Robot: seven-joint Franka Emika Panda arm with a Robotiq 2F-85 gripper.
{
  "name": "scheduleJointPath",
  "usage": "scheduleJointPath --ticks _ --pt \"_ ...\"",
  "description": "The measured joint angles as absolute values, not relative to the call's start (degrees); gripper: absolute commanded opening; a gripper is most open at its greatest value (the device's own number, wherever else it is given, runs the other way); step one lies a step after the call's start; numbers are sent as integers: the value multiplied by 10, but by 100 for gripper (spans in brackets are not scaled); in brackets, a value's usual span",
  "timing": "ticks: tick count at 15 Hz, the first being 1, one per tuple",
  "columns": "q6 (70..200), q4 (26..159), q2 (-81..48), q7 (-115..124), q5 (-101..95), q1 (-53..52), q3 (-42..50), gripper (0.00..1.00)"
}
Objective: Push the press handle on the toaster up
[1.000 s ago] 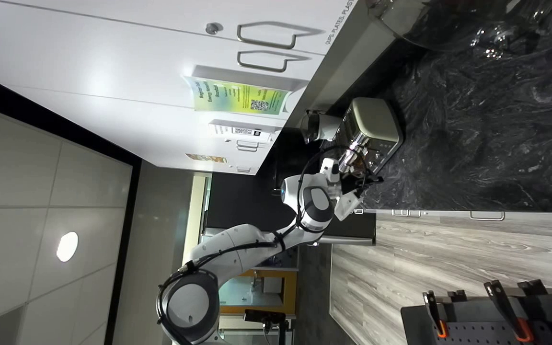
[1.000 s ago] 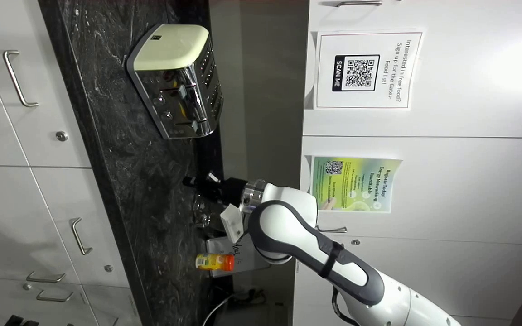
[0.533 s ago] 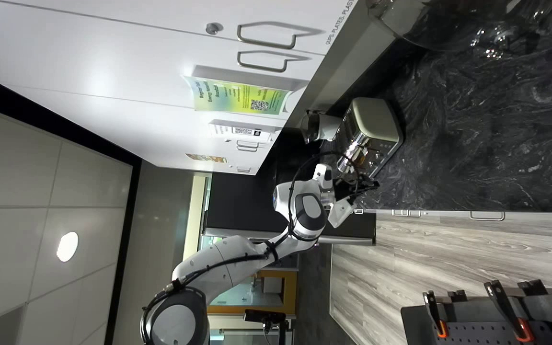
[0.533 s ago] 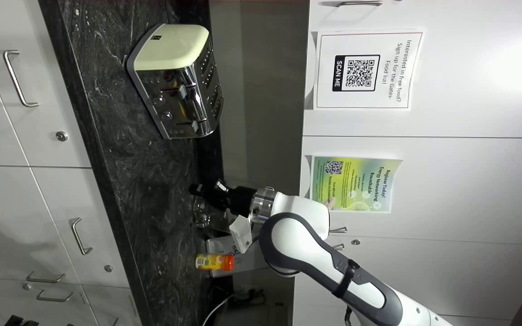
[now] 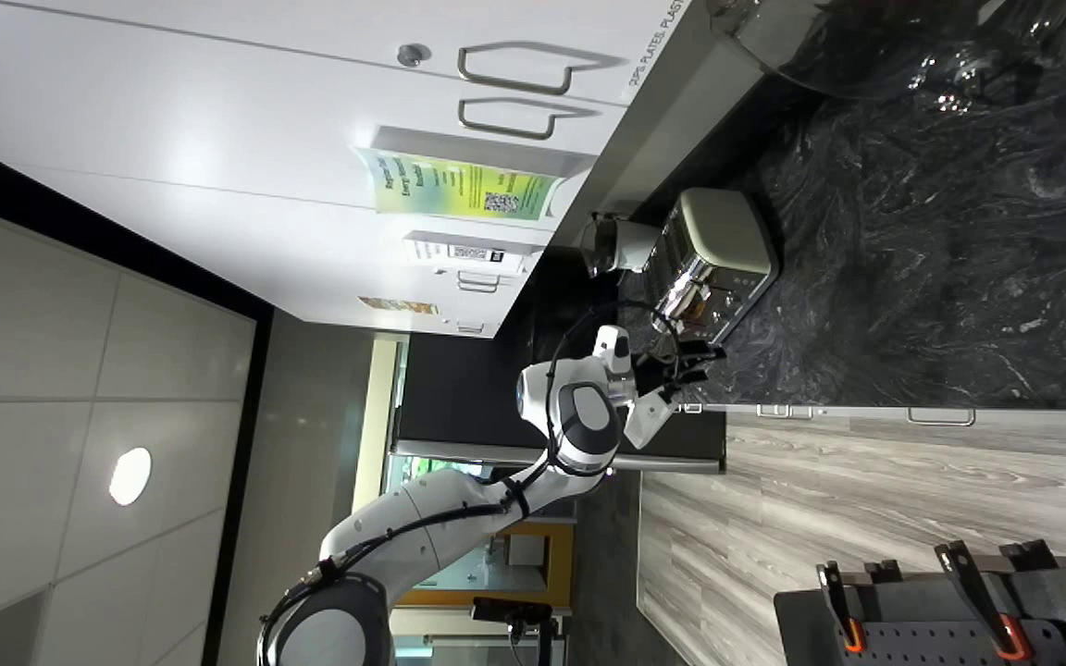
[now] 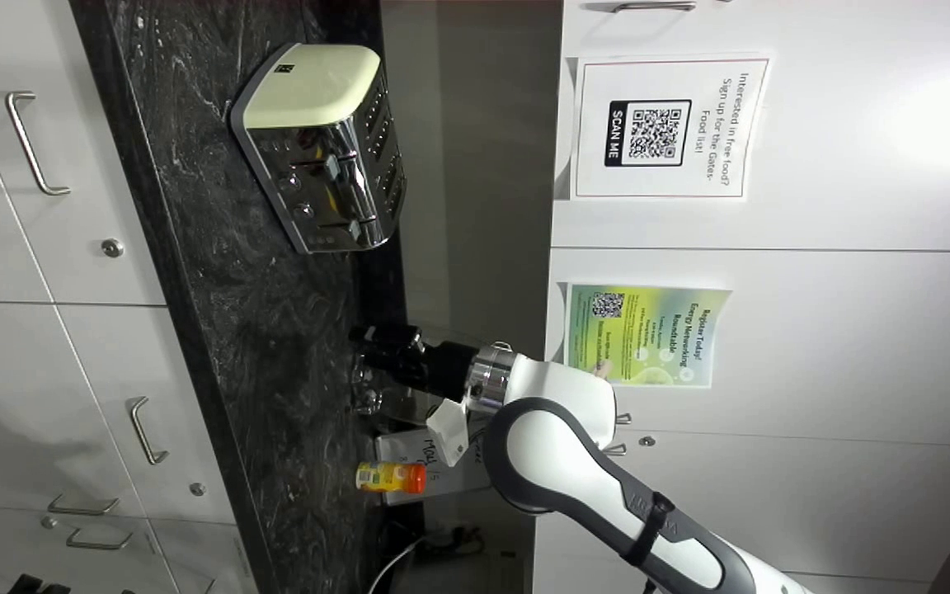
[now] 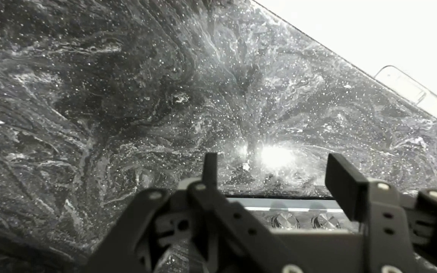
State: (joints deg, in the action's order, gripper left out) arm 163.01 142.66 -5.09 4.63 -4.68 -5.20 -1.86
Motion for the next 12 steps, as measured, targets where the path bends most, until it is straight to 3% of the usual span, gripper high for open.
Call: scheduleJointPath --ticks 12 --pt "1630 1439 -38 46 -50 -52 -26 100"
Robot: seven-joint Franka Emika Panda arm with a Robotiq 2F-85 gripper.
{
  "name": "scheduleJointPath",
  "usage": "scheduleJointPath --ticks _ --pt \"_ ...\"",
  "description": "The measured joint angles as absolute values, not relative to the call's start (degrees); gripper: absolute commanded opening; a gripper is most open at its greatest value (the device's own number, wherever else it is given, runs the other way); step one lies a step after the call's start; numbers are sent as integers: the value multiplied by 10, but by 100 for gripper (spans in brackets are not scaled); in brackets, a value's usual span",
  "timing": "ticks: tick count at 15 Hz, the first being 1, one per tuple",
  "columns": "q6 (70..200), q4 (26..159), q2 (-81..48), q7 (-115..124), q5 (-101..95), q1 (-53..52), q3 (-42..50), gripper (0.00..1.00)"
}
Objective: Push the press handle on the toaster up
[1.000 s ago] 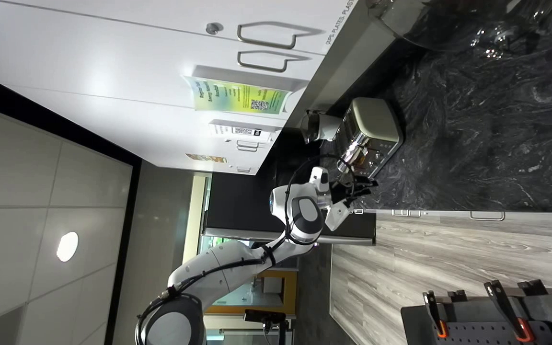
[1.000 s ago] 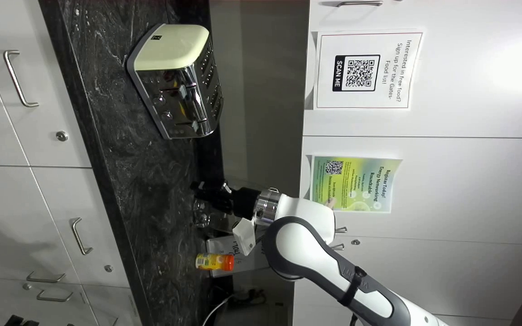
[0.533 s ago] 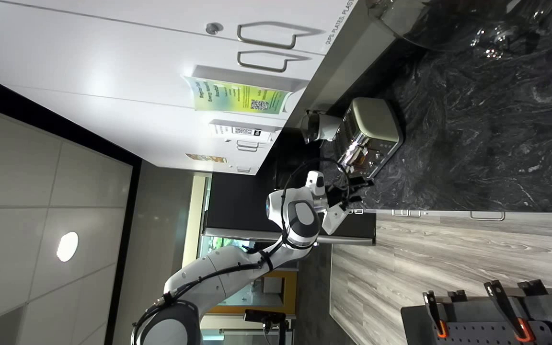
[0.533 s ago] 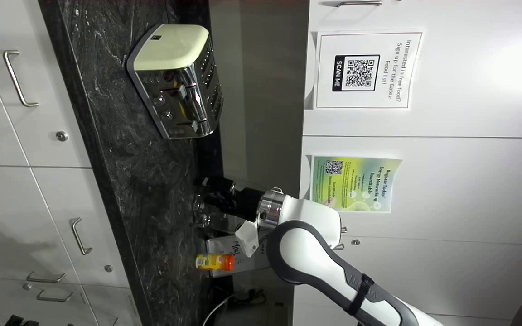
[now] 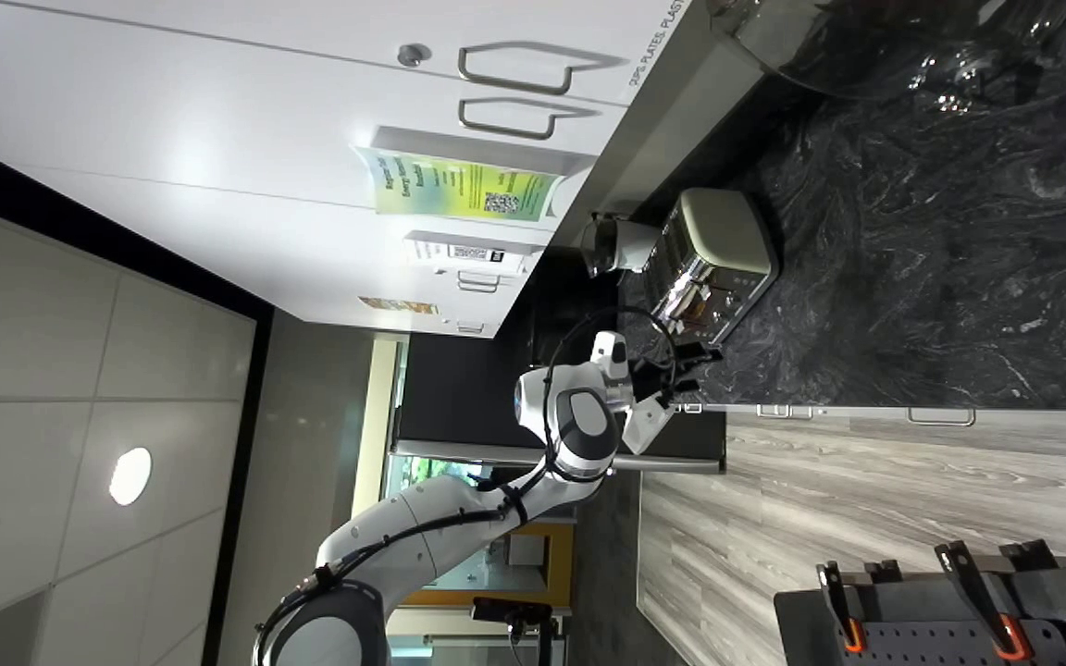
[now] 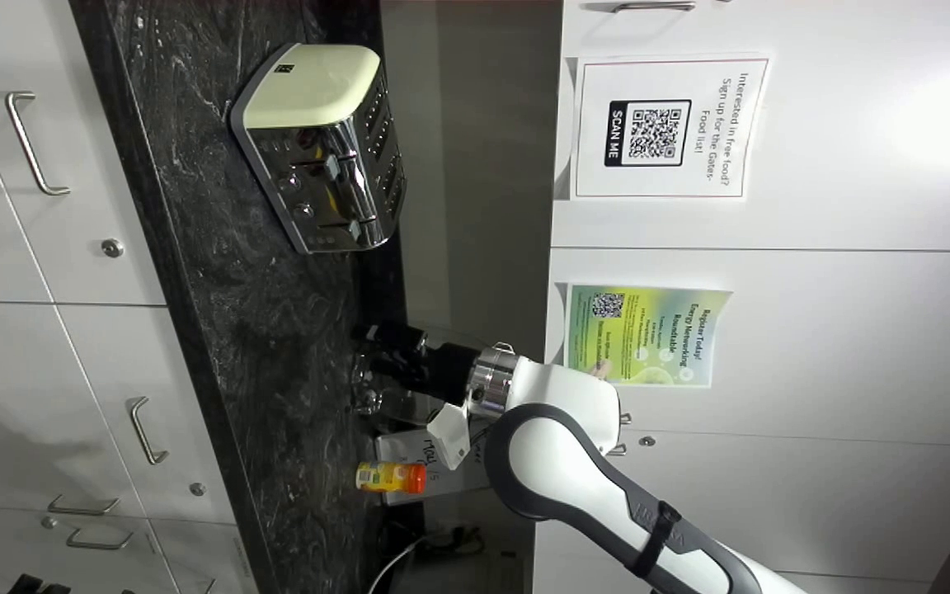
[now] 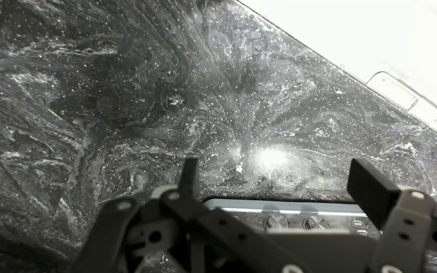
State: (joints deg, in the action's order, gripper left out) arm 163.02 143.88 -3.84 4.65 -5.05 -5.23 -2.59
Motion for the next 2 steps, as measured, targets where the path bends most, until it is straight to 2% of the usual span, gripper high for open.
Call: scheduleJointPath --ticks 2 --pt "1630 1439 -38 46 -50 -52 -26 100"
